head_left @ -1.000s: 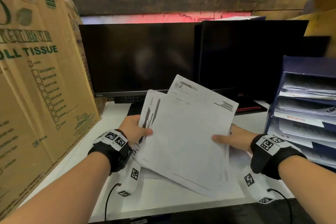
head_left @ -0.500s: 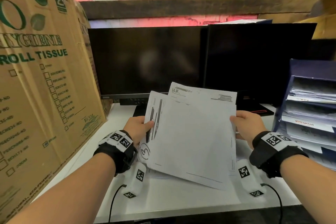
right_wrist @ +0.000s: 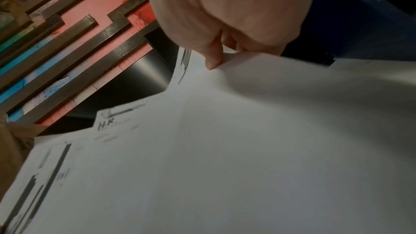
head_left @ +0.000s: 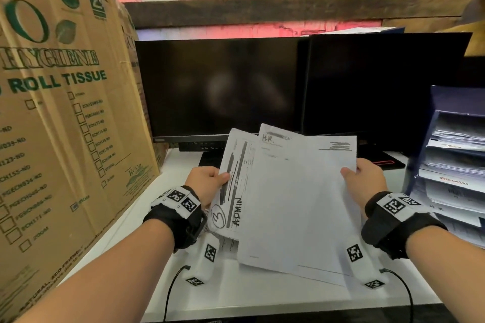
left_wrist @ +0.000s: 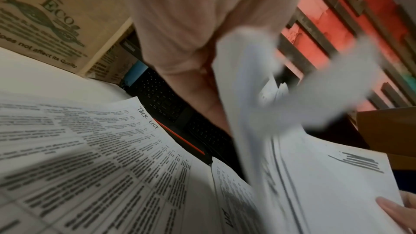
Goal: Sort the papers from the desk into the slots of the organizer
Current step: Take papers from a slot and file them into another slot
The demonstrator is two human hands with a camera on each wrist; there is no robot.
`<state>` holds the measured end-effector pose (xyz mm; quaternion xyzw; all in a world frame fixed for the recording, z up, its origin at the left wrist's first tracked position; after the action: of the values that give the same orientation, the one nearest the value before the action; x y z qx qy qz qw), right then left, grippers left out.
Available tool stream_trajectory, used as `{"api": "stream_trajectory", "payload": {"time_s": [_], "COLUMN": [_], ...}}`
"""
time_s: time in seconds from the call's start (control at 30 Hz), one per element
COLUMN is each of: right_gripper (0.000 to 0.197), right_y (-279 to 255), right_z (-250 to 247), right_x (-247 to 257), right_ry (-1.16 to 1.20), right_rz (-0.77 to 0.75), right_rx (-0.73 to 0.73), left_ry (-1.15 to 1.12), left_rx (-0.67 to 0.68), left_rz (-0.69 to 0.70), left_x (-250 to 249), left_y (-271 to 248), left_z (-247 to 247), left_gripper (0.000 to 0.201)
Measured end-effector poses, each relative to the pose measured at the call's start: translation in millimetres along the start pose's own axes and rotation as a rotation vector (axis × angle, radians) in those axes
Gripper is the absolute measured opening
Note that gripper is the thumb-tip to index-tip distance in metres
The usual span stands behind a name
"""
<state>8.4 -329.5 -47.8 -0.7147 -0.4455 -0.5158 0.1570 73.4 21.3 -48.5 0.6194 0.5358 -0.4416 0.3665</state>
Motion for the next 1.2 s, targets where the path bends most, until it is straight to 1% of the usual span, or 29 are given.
{"api": "stream_trajectory", "payload": {"time_s": [0.1,0.2,0.33,0.43,0.53,0.67,0.77,0.83,0.93,1.0,1.1,1.13,1.2], "right_gripper": [0.016,0.017,0.017,0.02,0.023,0.021,0.017,0.018,0.016,0.022,0.024,0.022,0.019], "right_y": [3,9,13,13,12,3,-6,-13,-20,-25,-28,-29,-28], "right_z": [-5,-17,-38,-43,-36,-22,-16,-9,6,13,13,9,-3], "right_x": [-1,0,2,1,0,10,25,33,36,36,31,29,19], "right_ry": [-0.046,-0.077,-0.083,-0.09,-0.104,-0.09,-0.014,0.033,0.026,0.003,-0.004,0.011,0.057], "right_rz": [0.0,-0.004,0.002,-0.021,-0.041,-0.105,-0.181,-0.215,-0.217,-0.207,-0.189,-0.181,-0.129], "right_rx": [-0.067,-0.126,-0.14,-0.091,0.005,0.127,0.189,0.27,0.405,0.46,0.441,0.416,0.341], "left_ry": [0.02,0.046,0.077,0.094,0.086,0.101,0.11,0.131,0.175,0.205,0.211,0.185,0.064], "left_rx": [-0.035,-0.085,-0.103,-0.084,-0.059,0.038,0.09,0.123,0.214,0.259,0.246,0.242,0.265], "left_rz": [-0.004,-0.007,-0.014,-0.003,0.036,0.074,0.094,0.125,0.176,0.191,0.18,0.159,0.074], "left_x": [1,4,9,9,2,-9,-17,-24,-36,-42,-43,-40,-30], "left_y": [1,3,8,7,5,4,0,-2,-8,-11,-11,-10,-10], "left_z": [-2,-13,-26,-26,-22,-10,0,7,22,31,35,35,37], "left_gripper": [0.027,0.022,0.019,0.021,0.023,0.017,0.018,0.019,0.017,0.016,0.016,0.017,0.022]}}
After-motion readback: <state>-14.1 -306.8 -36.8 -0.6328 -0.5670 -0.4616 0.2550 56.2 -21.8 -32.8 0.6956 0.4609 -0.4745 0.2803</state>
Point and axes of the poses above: each hand's wrist, its own y-axis towards the middle knuckle, its own z-axis out of the palm, x = y × z, the point moved 8 cm from there along y, towards the middle knuckle, and after that the axes turned 6 degrees about x, right-handed, at the moved point
